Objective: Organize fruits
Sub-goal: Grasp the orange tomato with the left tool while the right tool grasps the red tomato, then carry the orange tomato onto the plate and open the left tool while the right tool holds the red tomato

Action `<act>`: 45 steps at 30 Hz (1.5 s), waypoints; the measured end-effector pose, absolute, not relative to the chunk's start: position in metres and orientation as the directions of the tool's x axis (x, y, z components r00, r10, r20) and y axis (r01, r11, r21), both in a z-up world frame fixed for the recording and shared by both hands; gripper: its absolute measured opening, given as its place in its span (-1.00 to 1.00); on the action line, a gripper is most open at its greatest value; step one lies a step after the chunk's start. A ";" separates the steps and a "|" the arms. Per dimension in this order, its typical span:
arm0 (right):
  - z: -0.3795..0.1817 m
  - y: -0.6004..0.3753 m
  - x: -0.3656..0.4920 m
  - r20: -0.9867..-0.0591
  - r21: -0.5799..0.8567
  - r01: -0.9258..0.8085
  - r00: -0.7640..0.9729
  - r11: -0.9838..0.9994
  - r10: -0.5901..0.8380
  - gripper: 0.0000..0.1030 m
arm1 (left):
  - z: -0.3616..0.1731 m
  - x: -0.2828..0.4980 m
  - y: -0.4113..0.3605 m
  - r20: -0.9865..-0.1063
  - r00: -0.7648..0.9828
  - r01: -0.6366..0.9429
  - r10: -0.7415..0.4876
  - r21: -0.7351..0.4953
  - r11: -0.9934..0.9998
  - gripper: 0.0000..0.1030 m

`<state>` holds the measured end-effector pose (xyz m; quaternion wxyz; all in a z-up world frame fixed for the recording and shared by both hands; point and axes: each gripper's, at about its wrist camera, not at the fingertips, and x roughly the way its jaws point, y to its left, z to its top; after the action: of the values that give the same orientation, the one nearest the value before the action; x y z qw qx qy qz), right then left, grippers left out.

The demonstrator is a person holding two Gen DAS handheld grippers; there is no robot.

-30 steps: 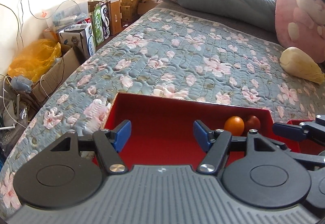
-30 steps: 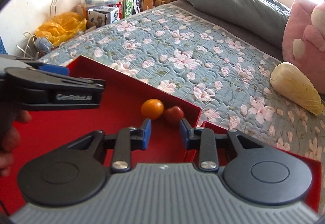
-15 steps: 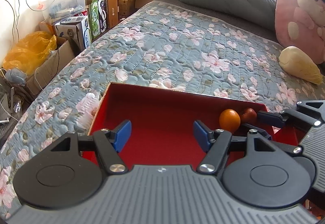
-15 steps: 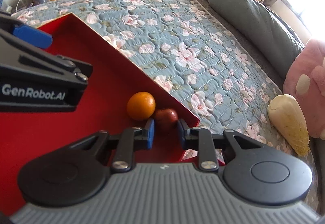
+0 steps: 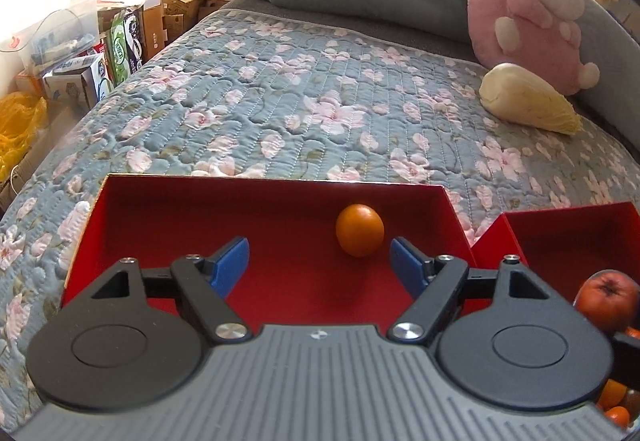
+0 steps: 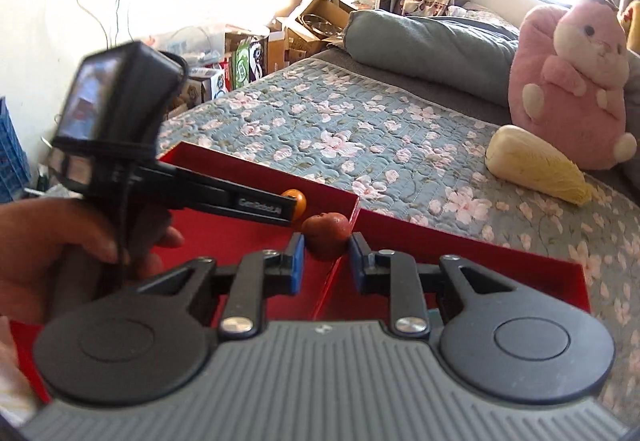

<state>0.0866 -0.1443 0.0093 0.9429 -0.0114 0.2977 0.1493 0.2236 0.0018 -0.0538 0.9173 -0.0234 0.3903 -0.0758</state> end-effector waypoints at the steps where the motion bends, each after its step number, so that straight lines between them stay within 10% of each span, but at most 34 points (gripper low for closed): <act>1: 0.010 -0.149 0.079 -0.559 0.098 -0.282 0.778 0.954 0.287 -0.47 | -0.056 0.226 0.000 -0.712 0.685 0.125 -0.156 -0.096 0.987 0.58; 7: 0.005 -0.163 0.046 -0.563 0.167 -0.258 0.767 0.952 0.307 -0.47 | -0.064 0.236 -0.005 -0.706 0.687 0.156 -0.170 -0.085 0.984 0.44; 17: -0.005 -0.163 0.024 -0.581 0.205 -0.241 0.750 0.949 0.316 -0.47 | -0.069 0.234 -0.014 -0.703 0.673 0.219 -0.231 -0.109 0.970 -0.36; 45: 0.012 -0.183 -0.017 -0.557 0.206 -0.212 0.777 0.955 0.292 -0.48 | -0.014 0.185 -0.008 -0.660 0.725 0.160 -0.196 -0.115 0.980 -0.37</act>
<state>-0.0175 -0.1830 0.0123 0.9404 0.0659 0.3056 0.1341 0.1848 -0.0076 -0.0144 0.9284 -0.0251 0.3582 -0.0960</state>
